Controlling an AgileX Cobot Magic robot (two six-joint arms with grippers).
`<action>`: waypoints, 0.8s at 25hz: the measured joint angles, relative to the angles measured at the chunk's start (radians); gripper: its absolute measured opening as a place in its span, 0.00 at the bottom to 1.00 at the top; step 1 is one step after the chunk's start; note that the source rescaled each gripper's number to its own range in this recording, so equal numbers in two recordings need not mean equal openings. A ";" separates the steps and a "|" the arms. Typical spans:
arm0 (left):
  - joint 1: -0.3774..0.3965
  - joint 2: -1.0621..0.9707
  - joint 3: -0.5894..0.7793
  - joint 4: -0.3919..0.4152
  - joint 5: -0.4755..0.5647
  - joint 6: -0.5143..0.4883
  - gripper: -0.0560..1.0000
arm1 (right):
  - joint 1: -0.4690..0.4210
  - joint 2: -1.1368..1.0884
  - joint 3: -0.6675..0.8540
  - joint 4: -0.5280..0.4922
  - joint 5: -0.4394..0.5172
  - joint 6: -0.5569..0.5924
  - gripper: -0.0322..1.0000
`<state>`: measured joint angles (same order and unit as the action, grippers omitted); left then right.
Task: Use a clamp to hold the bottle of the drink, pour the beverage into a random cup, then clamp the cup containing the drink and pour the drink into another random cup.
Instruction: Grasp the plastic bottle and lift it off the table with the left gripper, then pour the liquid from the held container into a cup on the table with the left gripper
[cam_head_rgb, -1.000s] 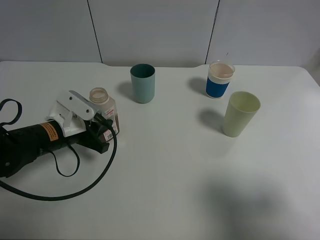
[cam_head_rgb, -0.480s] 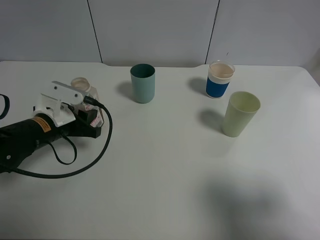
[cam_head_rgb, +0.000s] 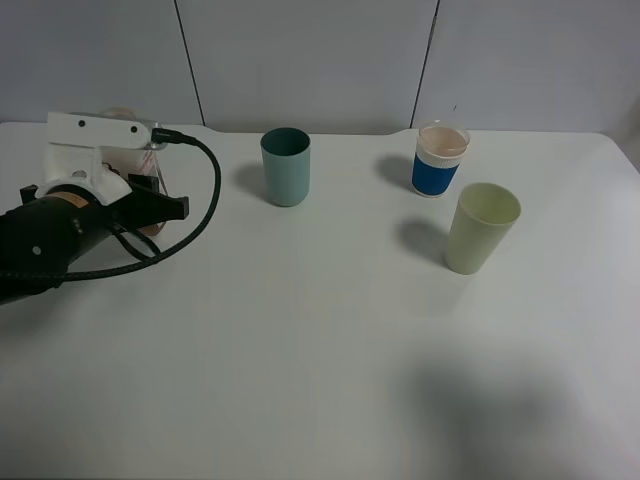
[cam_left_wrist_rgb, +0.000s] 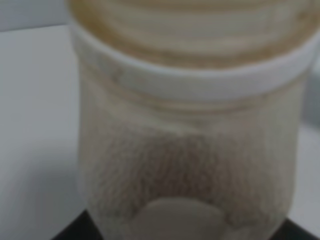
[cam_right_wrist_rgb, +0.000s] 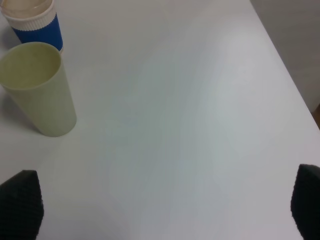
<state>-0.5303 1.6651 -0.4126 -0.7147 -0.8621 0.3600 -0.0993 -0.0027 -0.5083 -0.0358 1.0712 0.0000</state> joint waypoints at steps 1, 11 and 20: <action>-0.020 0.000 -0.017 -0.070 0.006 0.068 0.11 | 0.000 0.000 0.000 0.000 0.000 0.000 0.99; -0.191 0.000 -0.239 -0.649 -0.027 0.982 0.11 | 0.000 0.000 0.000 0.000 0.000 0.000 0.99; -0.285 -0.005 -0.400 -0.768 -0.100 1.305 0.11 | 0.000 0.000 0.000 0.000 0.000 0.000 0.99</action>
<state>-0.8158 1.6606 -0.8127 -1.4828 -0.9620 1.6653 -0.0993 -0.0027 -0.5083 -0.0358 1.0712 0.0000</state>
